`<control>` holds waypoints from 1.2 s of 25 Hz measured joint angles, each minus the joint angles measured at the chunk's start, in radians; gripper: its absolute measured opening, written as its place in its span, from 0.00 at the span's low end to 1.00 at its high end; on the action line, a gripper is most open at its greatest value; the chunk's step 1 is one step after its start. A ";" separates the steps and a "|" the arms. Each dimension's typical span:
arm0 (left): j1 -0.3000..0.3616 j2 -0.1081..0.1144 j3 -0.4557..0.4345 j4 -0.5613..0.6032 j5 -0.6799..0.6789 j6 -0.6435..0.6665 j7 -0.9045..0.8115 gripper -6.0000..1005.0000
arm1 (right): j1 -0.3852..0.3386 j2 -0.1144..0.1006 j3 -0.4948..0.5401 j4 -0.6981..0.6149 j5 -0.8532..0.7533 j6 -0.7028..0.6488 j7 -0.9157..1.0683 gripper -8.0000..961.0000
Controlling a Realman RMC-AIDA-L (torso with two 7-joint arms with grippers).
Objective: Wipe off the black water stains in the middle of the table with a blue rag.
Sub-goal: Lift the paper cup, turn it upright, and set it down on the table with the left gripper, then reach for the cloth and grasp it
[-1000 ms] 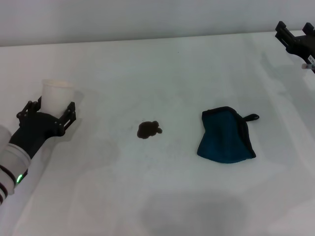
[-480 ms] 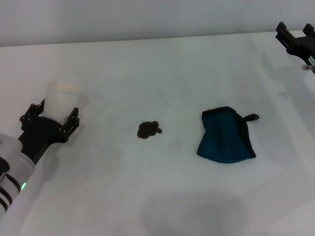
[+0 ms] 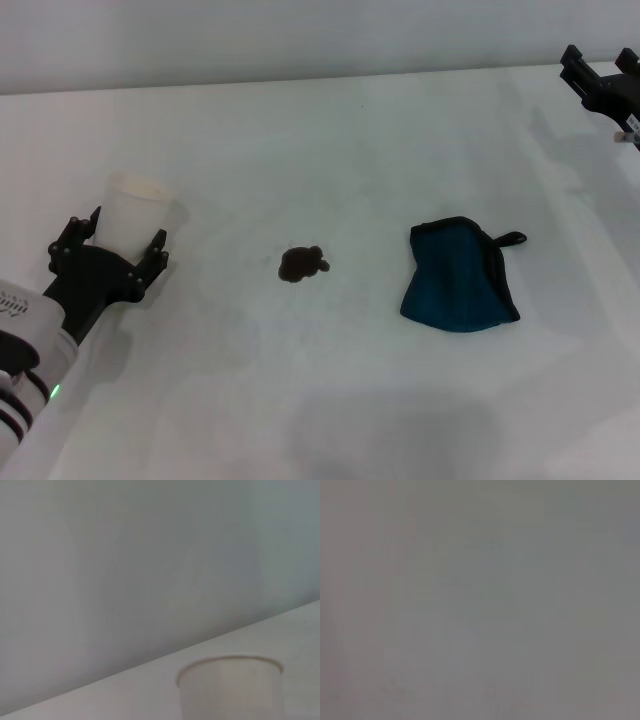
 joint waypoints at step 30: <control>0.076 0.005 0.004 0.048 -0.029 -0.011 -0.038 0.78 | 0.010 0.000 0.000 0.000 0.000 0.003 0.038 0.88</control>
